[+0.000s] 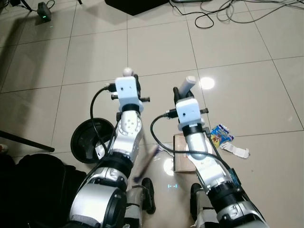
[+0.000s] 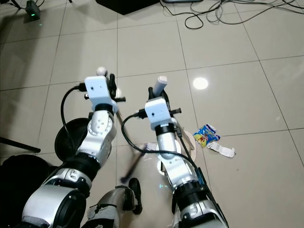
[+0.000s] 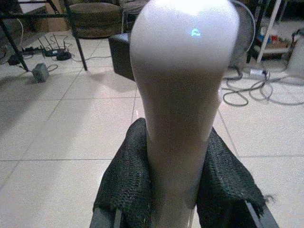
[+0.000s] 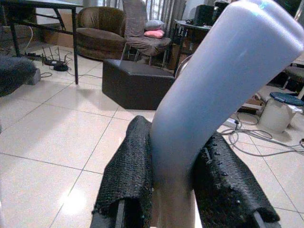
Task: Sweep floor
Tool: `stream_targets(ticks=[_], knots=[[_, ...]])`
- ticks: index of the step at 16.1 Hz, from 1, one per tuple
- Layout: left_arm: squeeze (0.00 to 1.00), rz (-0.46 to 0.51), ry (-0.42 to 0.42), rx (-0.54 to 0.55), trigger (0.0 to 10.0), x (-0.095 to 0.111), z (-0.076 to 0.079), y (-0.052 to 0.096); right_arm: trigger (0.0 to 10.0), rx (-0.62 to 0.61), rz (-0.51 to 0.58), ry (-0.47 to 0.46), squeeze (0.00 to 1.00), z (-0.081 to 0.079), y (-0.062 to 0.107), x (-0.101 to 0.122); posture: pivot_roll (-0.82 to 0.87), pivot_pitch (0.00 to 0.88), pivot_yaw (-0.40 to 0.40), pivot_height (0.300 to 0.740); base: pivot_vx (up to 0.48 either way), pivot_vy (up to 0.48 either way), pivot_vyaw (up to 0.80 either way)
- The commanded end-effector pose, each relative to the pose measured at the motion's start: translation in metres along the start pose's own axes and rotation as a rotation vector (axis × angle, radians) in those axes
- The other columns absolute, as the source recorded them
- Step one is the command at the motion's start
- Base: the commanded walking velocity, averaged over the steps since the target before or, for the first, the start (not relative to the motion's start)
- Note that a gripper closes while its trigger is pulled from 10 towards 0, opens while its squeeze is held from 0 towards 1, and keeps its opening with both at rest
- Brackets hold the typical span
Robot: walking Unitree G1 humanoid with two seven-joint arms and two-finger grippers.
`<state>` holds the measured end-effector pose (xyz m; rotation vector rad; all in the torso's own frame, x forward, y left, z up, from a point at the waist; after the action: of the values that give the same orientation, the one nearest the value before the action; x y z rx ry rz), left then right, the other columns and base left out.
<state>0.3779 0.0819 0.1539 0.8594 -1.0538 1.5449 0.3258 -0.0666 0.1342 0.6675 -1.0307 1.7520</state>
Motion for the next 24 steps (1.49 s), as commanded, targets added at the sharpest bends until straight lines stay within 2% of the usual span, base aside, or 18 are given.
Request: stream_targets(ticks=[1, 3, 4, 8, 11, 12, 13, 14, 15, 17, 19, 20, 22, 24], knots=[[0.0, -0.037, 0.102, -0.022, 10.0, -0.006, 0.005, 0.003, 10.0, 0.045, -0.098, -0.053, 0.0, -0.014, 0.014, -0.014, 0.03, 0.338, 0.143, 0.74, 0.0, 0.0, 0.0], [0.0, -0.057, 0.21, -0.097, 10.0, -0.003, 0.016, 0.001, 10.0, 0.054, -0.108, -0.056, 0.0, -0.015, 0.016, -0.016, 0.02, 0.333, 0.142, 0.74, 0.0, 0.0, 0.0], [0.0, -0.062, 0.235, -0.181, 10.0, -0.002, 0.024, 0.002, 10.0, 0.065, -0.109, -0.054, 0.0, -0.016, 0.016, -0.017, 0.02, 0.327, 0.14, 0.74, 0.0, 0.0, 0.0], [0.0, -0.074, 0.259, -0.442, 10.0, 0.008, 0.036, 0.005, 10.0, 0.071, -0.104, -0.047, 0.0, -0.013, 0.012, -0.018, 0.03, 0.296, 0.14, 0.74, 0.0, 0.0, 0.0], [0.0, -0.062, 0.243, -0.562, 10.0, 0.02, 0.034, 0.004, 10.0, 0.041, -0.083, -0.068, 0.0, -0.001, 0.007, -0.016, 0.03, 0.258, 0.138, 0.74, 0.0, 0.0, 0.0], [0.0, -0.034, 0.242, -0.585, 10.0, 0.031, 0.032, 0.0, 10.0, 0.028, -0.068, -0.079, 0.0, 0.005, 0.006, -0.014, 0.03, 0.252, 0.139, 0.74, 0.0, 0.0, 0.0], [0.0, 0.023, 0.233, -0.589, 10.0, 0.05, 0.027, -0.009, 10.0, 0.017, -0.063, -0.084, 0.0, 0.012, 0.007, -0.015, 0.04, 0.254, 0.142, 0.74, 0.0, 0.0, 0.0], [0.0, 0.037, 0.229, -0.587, 10.0, 0.054, 0.025, -0.012, 10.0, 0.015, -0.063, -0.083, 0.0, 0.014, 0.008, -0.016, 0.04, 0.256, 0.143, 0.74, 0.0, 0.0, 0.0], [0.0, 0.087, 0.2, -0.57, 10.0, 0.069, 0.015, -0.02, 10.0, 0.003, -0.08, -0.081, 0.0, 0.018, 0.013, -0.023, 0.04, 0.243, 0.142, 0.74, 0.0, 0.0, 0.0], [0.0, 0.104, 0.231, -0.559, 10.0, 0.083, 0.005, -0.028, 10.0, -0.022, -0.106, -0.082, 0.0, 0.023, 0.02, -0.029, 0.05, 0.217, 0.148, 0.74, 0.0, 0.0, 0.0], [0.0, 0.094, 0.219, -0.571, 10.0, 0.086, 0.001, -0.031, 10.0, -0.042, -0.125, -0.092, 0.0, 0.026, 0.022, -0.032, 0.07, 0.268, 0.157, 0.74, 0.0, 0.0, 0.0], [0.0, 0.084, 0.195, -0.575, 10.0, 0.085, -0.003, -0.032, 10.0, -0.055, -0.137, -0.105, 0.0, 0.026, 0.024, -0.033, 0.07, 0.265, 0.162, 0.74, 0.0, 0.0, 0.0], [0.0, 0.063, 0.164, -0.566, 10.0, 0.078, -0.006, -0.03, 10.0, -0.069, -0.146, -0.121, 0.0, 0.026, 0.028, -0.034, 0.06, 0.224, 0.164, 0.74, 0.0, 0.0, 0.0], [0.0, 0.014, 0.152, -0.553, 10.0, 0.064, -0.002, -0.028, 10.0, -0.094, -0.125, -0.164, 0.0, 0.032, 0.029, -0.028, 0.06, 0.256, 0.167, 0.74, 0.0, 0.0, 0.0]])
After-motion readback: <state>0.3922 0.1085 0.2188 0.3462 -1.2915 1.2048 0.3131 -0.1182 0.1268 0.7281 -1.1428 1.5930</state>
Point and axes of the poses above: a point about 5 cm out from each wrist's last joint towards the gripper, its own y axis pointing back from the gripper into the wrist, its own x axis along the axis of the wrist's last joint, z = x × y, the point moved 1 cm from there along -y, pointing out of the wrist towards the gripper, and after that the axes turned 13 degrees about y, right-handed, at the moved point
